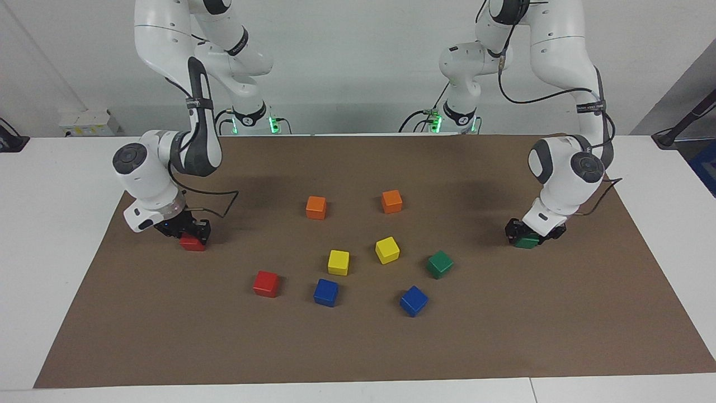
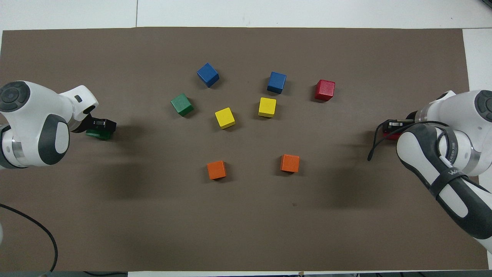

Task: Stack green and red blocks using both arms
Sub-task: 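Reach the left gripper to the other green cube while the right gripper reaches red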

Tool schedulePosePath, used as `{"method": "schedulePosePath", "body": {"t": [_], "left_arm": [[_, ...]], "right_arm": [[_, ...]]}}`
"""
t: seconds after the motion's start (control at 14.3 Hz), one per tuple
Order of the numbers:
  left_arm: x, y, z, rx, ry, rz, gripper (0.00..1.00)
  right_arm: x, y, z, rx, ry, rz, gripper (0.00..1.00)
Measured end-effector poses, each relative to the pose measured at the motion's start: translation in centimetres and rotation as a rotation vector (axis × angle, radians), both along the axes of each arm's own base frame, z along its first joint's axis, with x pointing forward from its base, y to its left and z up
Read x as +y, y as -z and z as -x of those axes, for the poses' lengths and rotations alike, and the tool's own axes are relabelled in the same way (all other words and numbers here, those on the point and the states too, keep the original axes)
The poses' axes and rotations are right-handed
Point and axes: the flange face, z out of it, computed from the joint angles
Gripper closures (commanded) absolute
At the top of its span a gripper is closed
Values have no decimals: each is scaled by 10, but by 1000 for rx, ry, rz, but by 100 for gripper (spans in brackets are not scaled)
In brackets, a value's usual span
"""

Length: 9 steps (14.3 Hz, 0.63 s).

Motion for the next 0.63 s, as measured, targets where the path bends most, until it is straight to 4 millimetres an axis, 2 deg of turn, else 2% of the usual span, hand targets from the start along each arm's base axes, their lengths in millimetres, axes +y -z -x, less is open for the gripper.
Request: {"method": "schedulePosePath", "body": {"t": [0.07, 0.14, 0.21, 0.28, 0.35, 0.49, 0.63], "left_arm": [[2, -17, -7, 13, -23, -3, 0], [1, -41, -16, 19, -67, -6, 0], [-5, -68, -26, 11, -129, -5, 0], [-19, -90, -33, -2, -196, -2, 0], [-41, -103, -37, -15, -272, 3, 0], [-102, -109, -34, -28, -432, 7, 0], [-161, -100, -26, -23, -547, 6, 0]], "right_arm": [[1, 0, 0, -2, 17, 0, 95], [1, 0, 0, -3, 34, -1, 1], [1, 0, -1, -4, 47, -1, 0], [2, 1, -1, -3, 53, -2, 0], [3, 3, -1, 1, 53, -3, 0], [6, 6, 0, 10, 49, -4, 0], [12, -2, -3, 41, 35, -9, 0]]}}
